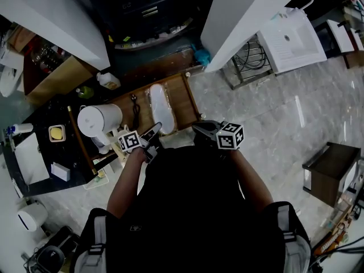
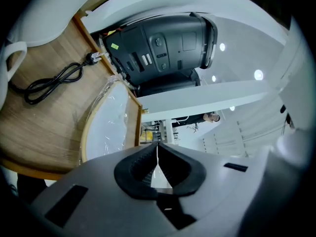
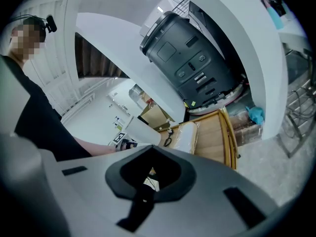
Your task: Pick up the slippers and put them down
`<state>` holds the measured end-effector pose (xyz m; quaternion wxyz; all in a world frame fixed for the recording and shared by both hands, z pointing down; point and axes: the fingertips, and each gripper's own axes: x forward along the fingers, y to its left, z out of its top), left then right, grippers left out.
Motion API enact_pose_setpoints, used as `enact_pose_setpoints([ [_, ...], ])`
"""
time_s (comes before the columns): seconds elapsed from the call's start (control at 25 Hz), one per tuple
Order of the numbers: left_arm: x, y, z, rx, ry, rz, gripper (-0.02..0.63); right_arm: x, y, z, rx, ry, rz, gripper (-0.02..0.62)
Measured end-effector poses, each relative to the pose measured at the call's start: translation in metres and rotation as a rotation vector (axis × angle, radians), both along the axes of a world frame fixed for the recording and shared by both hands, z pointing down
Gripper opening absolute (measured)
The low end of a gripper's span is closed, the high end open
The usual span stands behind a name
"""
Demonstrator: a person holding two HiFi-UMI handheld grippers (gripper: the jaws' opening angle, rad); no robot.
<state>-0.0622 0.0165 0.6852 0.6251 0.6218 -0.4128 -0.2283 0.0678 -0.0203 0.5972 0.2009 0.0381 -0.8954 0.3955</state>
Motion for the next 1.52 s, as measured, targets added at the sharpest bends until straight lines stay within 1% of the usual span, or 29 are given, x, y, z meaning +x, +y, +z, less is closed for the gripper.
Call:
enact_pose_setpoints([
  [0.12,0.005,-0.007,-0.020,0.066,0.090,-0.029,0.014,-0.005,-0.003,-0.001,0.006,0.000,-0.026,0.006],
  [0.16,0.004,-0.008,-0.022,0.077,0.093,-0.036,0.014,-0.007,-0.004,-0.001,0.009,-0.001,-0.034,0.006],
  [0.28,0.000,-0.008,-0.026,0.089,0.060,-0.050,0.012,-0.011,-0.007,-0.002,0.017,-0.001,-0.061,0.006],
  [0.44,-0.001,-0.008,-0.036,0.106,0.065,-0.078,0.012,-0.016,-0.010,-0.003,0.022,0.002,-0.099,0.006],
  [0.56,-0.006,-0.002,-0.035,0.108,0.010,-0.086,0.012,-0.021,-0.009,-0.003,0.026,0.002,-0.130,0.006],
  [0.6,-0.008,-0.001,-0.035,0.109,0.010,-0.096,0.012,-0.023,-0.009,-0.002,0.028,0.002,-0.140,0.006],
  [0.72,-0.006,0.001,-0.042,0.110,0.079,-0.143,0.012,-0.028,-0.010,-0.001,0.033,0.002,-0.168,0.006],
  [0.76,-0.007,0.002,-0.044,0.121,0.065,-0.143,0.012,-0.029,-0.010,-0.002,0.035,0.003,-0.178,0.006],
  [0.84,-0.009,0.004,-0.051,0.150,0.005,-0.130,0.012,-0.032,-0.009,-0.003,0.036,0.002,-0.197,0.006],
  [0.88,-0.008,0.005,-0.056,0.161,-0.001,-0.130,0.012,-0.033,-0.009,-0.003,0.036,0.002,-0.205,0.006],
  [1.0,-0.003,0.005,-0.070,0.172,0.050,-0.159,0.012,-0.037,-0.009,-0.003,0.035,0.000,-0.228,0.006],
  [1.04,-0.003,0.005,-0.073,0.182,0.047,-0.160,0.012,-0.039,-0.008,-0.003,0.034,-0.001,-0.235,0.006],
  [1.2,-0.003,0.007,-0.082,0.222,-0.026,-0.122,0.012,-0.047,-0.005,-0.003,0.035,-0.010,-0.262,0.006],
  [1.36,-0.001,0.011,-0.085,0.221,-0.048,-0.103,0.012,-0.056,-0.003,-0.004,0.042,-0.022,-0.285,0.006],
  [1.52,-0.006,0.011,-0.090,0.249,-0.098,-0.096,0.012,-0.064,-0.002,-0.004,0.045,-0.028,-0.312,0.006],
])
